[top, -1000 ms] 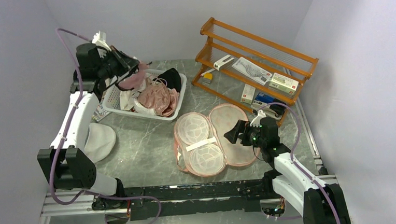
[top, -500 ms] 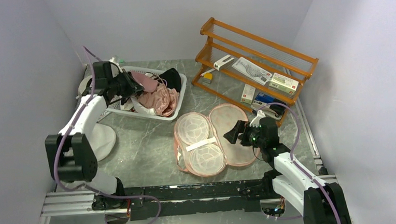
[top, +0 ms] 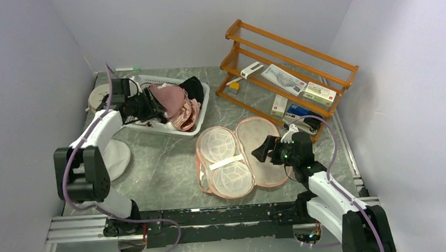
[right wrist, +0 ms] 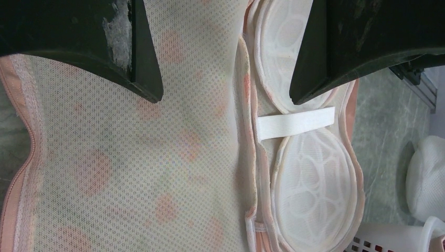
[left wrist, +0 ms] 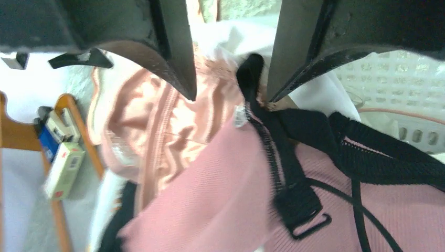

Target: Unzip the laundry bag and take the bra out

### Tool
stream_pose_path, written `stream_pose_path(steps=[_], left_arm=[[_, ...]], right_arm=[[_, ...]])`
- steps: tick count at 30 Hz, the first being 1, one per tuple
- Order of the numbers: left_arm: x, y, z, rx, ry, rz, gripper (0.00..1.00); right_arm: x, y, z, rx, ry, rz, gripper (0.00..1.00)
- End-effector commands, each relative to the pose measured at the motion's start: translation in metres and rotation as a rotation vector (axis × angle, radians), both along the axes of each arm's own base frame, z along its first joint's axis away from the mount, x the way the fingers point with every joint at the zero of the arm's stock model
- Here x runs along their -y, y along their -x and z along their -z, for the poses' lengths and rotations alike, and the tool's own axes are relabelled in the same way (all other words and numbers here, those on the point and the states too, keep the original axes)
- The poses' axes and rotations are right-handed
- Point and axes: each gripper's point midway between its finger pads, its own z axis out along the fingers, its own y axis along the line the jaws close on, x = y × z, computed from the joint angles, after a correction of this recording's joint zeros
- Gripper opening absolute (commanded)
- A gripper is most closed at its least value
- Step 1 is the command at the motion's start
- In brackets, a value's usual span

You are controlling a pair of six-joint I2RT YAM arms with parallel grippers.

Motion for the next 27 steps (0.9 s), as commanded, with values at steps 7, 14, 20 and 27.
stream_pose_path(steps=[7, 14, 20, 27], left_arm=[[-0.019, 0.035, -0.086, 0.212, -0.120, 0.012, 1.00], [0.028, 0.095, -0.067, 0.175, 0.032, 0.137, 1.00], [0.090, 0.155, -0.061, 0.190, 0.022, 0.263, 1.00], [0.115, 0.155, -0.081, 0.259, -0.014, 0.376, 0.99]], right_arm=[[-0.002, -0.008, -0.009, 0.044, 0.011, -0.004, 0.92], [-0.002, -0.009, -0.007, 0.035, 0.016, -0.007, 0.92], [-0.002, -0.009, -0.007, 0.032, 0.021, -0.003, 0.93], [0.003, -0.009, -0.010, 0.049, 0.031, 0.032, 0.92]])
